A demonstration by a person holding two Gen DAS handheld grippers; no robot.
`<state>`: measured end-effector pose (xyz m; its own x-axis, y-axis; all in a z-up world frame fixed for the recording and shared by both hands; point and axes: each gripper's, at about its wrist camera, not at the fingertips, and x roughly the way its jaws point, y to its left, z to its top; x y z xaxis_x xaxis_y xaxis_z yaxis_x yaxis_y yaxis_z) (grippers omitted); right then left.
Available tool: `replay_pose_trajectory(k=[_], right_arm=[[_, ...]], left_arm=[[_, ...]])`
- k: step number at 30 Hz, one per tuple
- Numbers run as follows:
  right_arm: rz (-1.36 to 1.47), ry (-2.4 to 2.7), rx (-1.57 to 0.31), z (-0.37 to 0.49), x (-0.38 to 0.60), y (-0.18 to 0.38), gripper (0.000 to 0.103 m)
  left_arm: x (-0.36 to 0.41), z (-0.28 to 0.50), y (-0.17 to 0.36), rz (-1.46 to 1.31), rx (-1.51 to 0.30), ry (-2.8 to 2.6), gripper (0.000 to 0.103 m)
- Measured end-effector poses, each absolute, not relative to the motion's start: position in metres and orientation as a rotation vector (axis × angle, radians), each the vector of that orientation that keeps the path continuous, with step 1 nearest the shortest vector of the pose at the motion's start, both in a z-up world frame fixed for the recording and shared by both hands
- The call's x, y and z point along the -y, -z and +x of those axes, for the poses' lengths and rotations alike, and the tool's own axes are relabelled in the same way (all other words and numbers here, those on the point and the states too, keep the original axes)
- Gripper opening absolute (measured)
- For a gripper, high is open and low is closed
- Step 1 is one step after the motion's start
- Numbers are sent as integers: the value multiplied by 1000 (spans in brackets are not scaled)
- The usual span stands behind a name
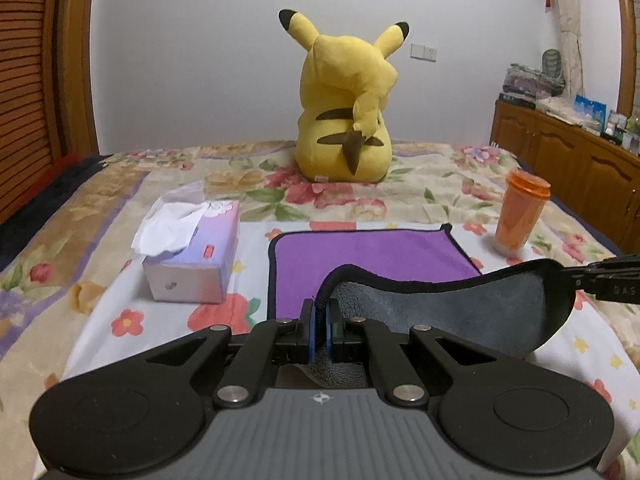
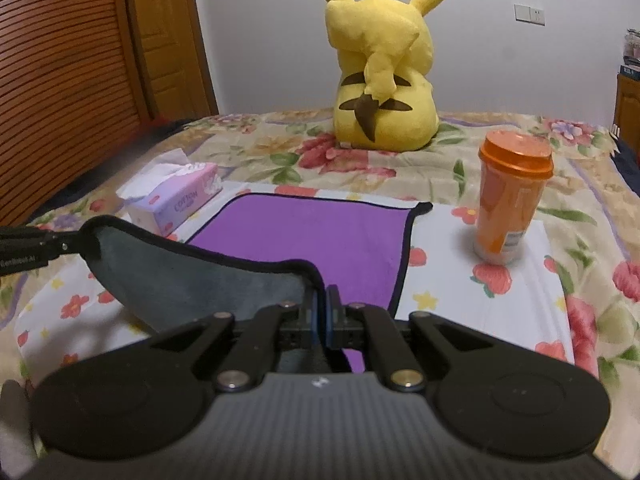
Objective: Fold towel
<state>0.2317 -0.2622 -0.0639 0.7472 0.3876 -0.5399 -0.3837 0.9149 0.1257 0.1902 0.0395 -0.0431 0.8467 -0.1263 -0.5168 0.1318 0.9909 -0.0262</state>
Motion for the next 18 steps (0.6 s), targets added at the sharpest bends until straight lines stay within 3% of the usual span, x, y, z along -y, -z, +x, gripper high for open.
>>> replay_pose_trajectory(k=[18], right_arm=[[-24,-423,-600,259,265,78,5]], left_arm=[[-40,220,48,29,-538,140,8]])
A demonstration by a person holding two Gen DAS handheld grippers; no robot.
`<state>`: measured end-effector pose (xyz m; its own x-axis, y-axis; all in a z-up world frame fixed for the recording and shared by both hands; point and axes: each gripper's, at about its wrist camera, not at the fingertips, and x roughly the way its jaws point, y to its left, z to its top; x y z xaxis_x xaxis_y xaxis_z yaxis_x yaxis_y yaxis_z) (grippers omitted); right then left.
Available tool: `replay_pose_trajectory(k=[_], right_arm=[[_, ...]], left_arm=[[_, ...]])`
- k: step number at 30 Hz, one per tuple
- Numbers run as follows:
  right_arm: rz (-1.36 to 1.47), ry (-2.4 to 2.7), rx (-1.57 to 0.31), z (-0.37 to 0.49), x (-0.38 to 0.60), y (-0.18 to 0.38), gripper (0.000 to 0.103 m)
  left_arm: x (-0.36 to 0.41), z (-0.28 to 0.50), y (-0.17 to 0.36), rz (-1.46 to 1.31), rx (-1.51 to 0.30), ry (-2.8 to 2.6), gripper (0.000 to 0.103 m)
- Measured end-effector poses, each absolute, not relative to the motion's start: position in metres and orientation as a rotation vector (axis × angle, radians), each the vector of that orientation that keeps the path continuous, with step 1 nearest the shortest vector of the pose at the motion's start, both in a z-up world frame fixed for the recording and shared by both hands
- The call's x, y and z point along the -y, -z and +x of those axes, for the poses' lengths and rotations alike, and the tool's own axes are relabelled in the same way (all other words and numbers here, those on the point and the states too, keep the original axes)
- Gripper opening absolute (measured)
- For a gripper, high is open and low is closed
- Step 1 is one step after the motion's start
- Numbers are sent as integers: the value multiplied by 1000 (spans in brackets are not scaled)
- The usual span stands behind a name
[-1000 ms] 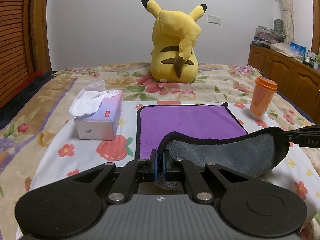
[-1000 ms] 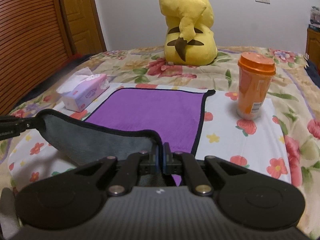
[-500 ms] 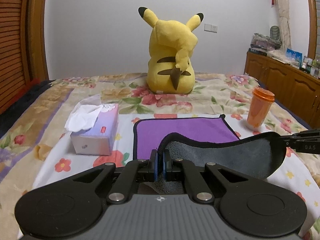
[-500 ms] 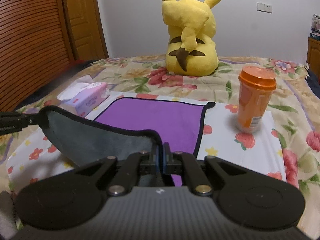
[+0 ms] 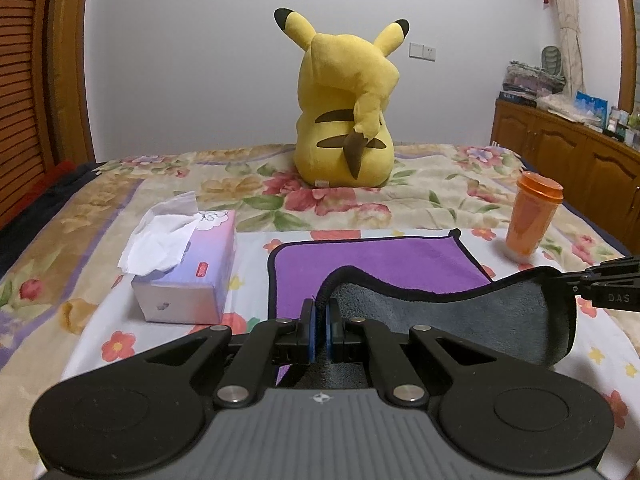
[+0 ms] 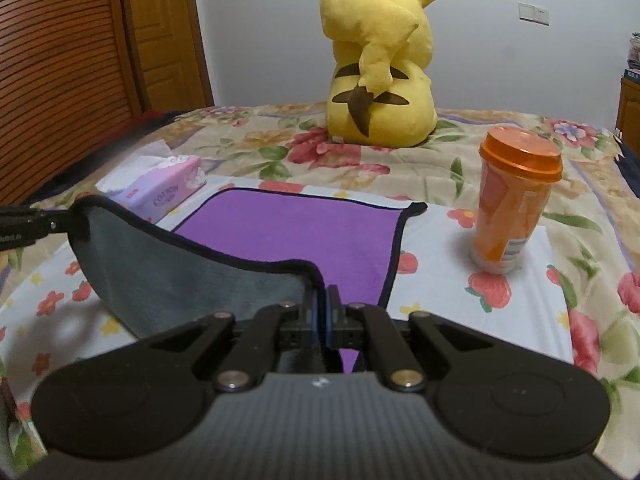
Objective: Fold towel
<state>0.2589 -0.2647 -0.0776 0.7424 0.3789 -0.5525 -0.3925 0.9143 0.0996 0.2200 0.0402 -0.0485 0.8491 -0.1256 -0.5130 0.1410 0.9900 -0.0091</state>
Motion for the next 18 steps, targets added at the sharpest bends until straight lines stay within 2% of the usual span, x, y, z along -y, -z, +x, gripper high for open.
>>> replay_pose_trajectory(k=[18], right_arm=[[-79,-428,-551,287,257,72,5]], left_arm=[[-48,255,45,-11,-522,133,8]])
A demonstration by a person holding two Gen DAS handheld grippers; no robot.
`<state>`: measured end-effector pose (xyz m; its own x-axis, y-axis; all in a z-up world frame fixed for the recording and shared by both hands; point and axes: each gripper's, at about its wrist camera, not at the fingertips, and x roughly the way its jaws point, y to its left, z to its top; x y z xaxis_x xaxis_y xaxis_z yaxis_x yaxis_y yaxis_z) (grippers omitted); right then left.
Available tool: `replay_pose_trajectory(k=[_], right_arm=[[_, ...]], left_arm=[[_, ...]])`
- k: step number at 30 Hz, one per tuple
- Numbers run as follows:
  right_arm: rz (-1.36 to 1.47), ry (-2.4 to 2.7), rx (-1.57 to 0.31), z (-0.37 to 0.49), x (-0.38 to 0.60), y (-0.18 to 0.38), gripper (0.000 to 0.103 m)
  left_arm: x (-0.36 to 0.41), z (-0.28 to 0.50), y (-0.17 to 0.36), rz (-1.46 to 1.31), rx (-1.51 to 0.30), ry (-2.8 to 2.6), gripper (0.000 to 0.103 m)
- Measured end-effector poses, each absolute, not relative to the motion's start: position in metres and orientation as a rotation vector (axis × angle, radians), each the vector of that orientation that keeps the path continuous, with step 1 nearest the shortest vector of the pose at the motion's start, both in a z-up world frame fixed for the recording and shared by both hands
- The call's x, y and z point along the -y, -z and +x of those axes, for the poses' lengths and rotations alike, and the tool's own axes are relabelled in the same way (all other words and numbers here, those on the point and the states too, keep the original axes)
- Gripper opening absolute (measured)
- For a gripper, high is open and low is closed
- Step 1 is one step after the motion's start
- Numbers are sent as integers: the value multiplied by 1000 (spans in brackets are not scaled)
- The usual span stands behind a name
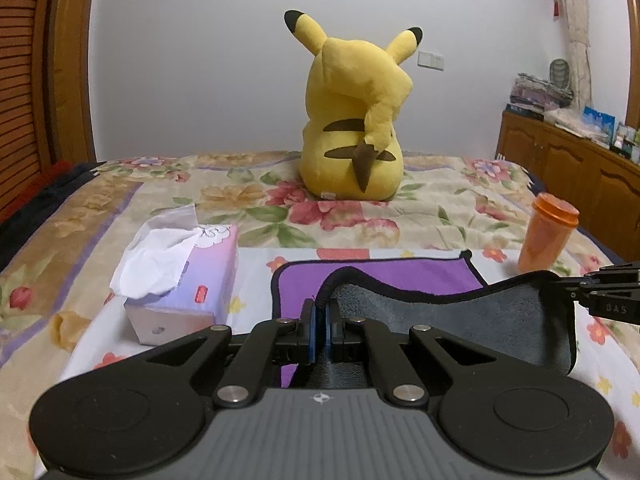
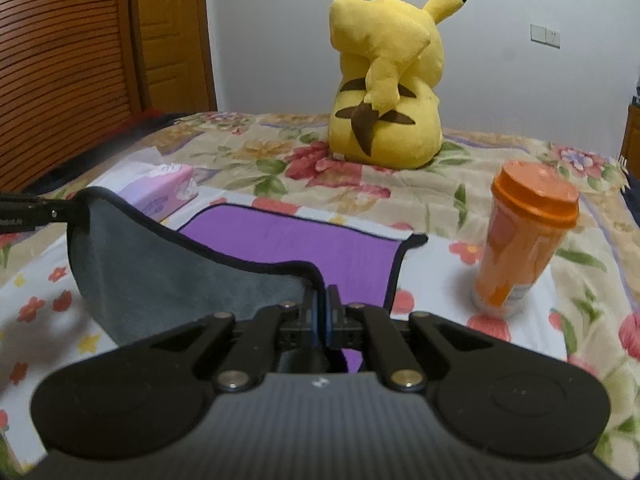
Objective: Fold towel
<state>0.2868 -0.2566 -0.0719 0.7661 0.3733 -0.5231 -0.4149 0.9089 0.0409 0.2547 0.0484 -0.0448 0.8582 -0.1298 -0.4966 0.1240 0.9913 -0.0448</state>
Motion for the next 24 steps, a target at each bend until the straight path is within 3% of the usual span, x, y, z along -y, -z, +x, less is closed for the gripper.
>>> replay_pose_trajectory(k=[24], right_arm=[[-105,-379,-397,353,251,57,4]], left_arm=[[-46,334,39,20,-419,83,8]])
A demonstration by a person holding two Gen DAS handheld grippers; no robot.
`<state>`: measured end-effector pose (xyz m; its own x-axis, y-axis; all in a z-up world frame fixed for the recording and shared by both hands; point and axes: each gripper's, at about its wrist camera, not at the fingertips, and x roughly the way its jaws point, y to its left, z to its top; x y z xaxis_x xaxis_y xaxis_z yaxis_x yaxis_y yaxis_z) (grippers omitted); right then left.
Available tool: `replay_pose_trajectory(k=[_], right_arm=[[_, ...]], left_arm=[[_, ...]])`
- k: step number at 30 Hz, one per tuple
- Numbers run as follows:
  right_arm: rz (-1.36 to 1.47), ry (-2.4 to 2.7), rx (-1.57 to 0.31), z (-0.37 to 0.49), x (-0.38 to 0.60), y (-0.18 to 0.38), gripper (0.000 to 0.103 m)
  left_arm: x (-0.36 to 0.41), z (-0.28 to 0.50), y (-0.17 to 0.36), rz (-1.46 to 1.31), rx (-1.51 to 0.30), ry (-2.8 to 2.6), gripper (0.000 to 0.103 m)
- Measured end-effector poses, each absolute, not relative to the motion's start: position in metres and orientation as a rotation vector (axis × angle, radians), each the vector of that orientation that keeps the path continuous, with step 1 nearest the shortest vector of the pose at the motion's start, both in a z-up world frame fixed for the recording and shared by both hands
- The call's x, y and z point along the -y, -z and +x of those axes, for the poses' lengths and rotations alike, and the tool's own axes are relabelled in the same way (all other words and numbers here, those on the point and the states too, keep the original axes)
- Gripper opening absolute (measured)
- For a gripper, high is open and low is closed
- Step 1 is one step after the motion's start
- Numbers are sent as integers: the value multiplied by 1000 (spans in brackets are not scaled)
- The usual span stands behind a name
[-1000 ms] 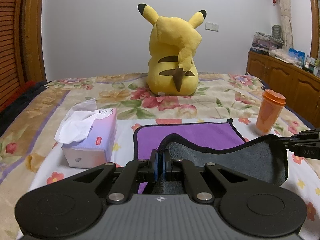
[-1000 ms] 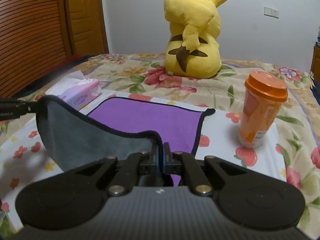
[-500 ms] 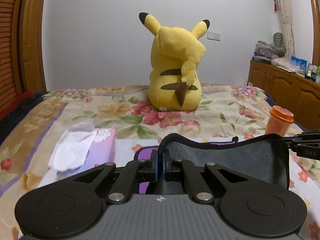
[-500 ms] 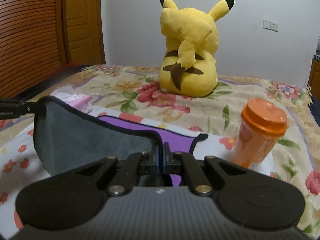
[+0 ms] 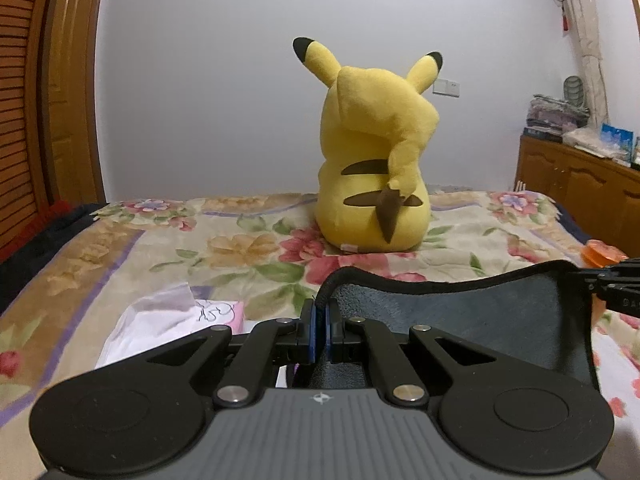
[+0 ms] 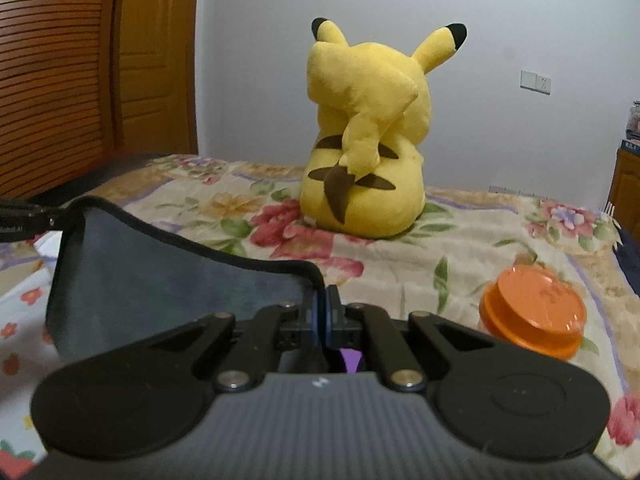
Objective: Fold towel
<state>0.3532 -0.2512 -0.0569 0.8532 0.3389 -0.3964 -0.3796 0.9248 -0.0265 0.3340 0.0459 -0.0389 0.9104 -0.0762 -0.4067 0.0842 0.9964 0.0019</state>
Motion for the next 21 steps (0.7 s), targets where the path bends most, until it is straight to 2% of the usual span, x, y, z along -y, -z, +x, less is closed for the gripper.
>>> replay_pose_trajectory(k=[21], right_arm=[[-127,-326,-500,406,247,122,5]], left_arm=[[-37,396,103,89,-510,65,8]])
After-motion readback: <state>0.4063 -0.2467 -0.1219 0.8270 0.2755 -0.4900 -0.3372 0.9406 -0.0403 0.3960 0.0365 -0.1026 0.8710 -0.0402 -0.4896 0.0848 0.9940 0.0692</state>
